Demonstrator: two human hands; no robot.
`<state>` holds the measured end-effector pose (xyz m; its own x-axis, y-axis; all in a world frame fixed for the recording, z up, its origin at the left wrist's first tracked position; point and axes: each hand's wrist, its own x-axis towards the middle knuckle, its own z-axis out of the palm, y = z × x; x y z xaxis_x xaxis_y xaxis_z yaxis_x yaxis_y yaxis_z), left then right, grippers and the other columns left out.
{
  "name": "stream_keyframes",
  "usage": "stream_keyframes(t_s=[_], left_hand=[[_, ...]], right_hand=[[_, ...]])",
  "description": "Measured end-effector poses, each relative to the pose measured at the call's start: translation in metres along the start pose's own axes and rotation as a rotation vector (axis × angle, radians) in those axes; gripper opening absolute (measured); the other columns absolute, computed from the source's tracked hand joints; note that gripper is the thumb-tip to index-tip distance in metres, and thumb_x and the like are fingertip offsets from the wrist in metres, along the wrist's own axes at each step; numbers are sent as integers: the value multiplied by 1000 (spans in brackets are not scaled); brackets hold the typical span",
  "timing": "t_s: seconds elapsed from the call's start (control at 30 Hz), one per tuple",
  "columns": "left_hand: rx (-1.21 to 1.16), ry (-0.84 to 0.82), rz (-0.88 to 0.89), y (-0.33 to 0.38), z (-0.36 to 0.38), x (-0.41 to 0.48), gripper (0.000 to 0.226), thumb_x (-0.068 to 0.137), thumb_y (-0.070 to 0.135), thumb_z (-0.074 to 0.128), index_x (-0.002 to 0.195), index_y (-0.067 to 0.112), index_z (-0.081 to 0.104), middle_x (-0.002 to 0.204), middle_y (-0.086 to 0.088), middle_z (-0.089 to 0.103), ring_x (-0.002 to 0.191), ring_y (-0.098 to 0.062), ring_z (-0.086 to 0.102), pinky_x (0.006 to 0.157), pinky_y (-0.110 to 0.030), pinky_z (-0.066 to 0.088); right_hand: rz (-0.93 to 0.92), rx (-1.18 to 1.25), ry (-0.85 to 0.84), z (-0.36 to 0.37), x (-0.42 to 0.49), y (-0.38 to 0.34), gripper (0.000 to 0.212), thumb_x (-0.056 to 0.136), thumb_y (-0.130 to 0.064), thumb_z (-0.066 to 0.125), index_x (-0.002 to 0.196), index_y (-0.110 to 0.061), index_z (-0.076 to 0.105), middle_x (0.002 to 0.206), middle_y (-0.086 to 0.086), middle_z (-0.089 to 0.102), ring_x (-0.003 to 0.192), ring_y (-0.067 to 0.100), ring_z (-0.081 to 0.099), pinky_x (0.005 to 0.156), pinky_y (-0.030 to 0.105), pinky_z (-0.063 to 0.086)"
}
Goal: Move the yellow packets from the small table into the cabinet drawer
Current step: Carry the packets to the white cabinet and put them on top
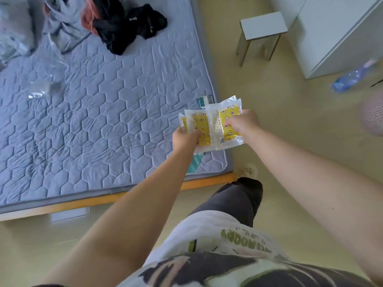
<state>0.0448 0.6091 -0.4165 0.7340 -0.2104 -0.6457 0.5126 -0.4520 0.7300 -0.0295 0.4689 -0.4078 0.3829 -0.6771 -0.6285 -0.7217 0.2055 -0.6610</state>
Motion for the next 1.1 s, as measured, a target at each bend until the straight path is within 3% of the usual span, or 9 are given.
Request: stream_keyframes(t_s=[0.3,0.5,0.63,0.73,0.83,1.0,1.1], left_hand=[[-122,61,-55,86,150,62,23,81,1,66,77,20,56,76,3,63,70,-16,62,60,-23,51],[-119,82,-65,158,223,104,21,80,3,67,79,22,57,79,2,66,77,-18,66,75,-33,57],[-160,82,-45,220,276,148,22,80,2,67,80,22,59,81,3,67,80,-18,67,74,-32,57],[-206,110,-30,274,312,186,24,80,1,67,80,24,59,82,4,67,80,-17,67,76,-32,57],[-241,143,-24,328,343,224,25,81,1,67,80,25,58,81,5,66,80,-17,67,77,-34,57],[-261,176,-24,407,369,282,24,83,2,67,82,23,57,79,6,64,71,-11,64,61,-23,53],[-262,180,-27,448,370,333,20,85,5,67,90,21,57,81,7,63,72,-9,63,57,-20,51]], right_hand=[[6,-79,-63,-108,144,-64,27,69,-5,69,95,-6,64,86,6,61,76,22,58,69,29,48],[27,-33,-112,-172,221,-123,21,74,-6,67,91,-10,57,75,0,52,73,19,51,59,23,40],[15,-48,-137,-208,290,-173,38,79,-11,69,114,-7,56,100,6,54,92,22,52,74,31,42],[-6,-53,-153,-234,347,-221,34,81,-10,68,111,-6,54,95,6,54,92,24,51,76,32,41],[-53,-66,-174,-256,400,-276,39,80,-9,68,115,-2,53,103,9,55,96,25,53,78,33,41],[-59,-60,-207,-267,476,-358,46,81,-7,67,123,4,51,126,20,55,117,31,54,94,41,45],[-26,-52,-234,-253,524,-401,50,81,-9,68,127,-1,51,123,18,58,117,29,54,86,38,45]])
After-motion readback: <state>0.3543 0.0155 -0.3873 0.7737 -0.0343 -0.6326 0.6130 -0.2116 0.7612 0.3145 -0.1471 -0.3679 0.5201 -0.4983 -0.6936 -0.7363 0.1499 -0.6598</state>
